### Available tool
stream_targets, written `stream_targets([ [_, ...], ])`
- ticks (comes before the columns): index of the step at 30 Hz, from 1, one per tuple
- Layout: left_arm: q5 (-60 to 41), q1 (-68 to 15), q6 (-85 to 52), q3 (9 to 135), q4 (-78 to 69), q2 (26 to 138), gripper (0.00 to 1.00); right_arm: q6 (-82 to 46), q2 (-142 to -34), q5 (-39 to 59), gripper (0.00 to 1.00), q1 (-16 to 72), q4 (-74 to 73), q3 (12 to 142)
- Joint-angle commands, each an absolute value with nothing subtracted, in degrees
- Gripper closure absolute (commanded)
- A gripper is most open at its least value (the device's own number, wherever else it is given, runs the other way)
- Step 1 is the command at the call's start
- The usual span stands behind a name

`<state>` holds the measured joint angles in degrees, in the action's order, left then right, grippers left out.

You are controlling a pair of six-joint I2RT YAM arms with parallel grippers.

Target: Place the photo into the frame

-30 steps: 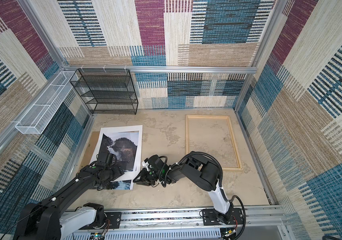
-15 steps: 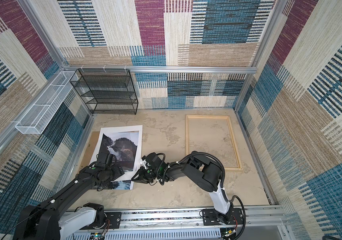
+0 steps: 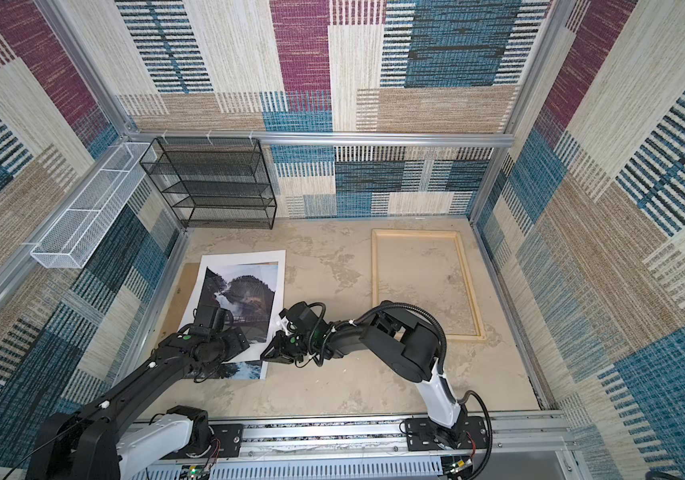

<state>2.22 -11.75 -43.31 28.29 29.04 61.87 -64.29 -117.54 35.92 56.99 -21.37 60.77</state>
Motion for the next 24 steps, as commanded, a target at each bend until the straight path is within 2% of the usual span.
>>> stream_targets([
  [1, 0.4, -11.8, -44.0, 27.9, 29.6, 61.7, 0.14, -62.3, -118.0, 35.4, 0.79, 57.0, -21.7, 62.1],
  [13, 0.2, -11.8, -43.9, 27.9, 29.7, 61.1, 0.14, -61.2, -120.8, 35.6, 0.84, 57.0, -20.3, 65.0],
  [21, 0.0, -11.8, -43.8, 27.9, 29.8, 60.5, 0.14, -60.5, -120.6, 35.3, 1.00, 57.1, -20.0, 65.0],
  [24, 0.1, -11.8, -43.7, 28.8, 31.2, 59.3, 0.14, -59.7, -120.1, 34.9, 1.00, 57.1, -19.1, 65.1],
])
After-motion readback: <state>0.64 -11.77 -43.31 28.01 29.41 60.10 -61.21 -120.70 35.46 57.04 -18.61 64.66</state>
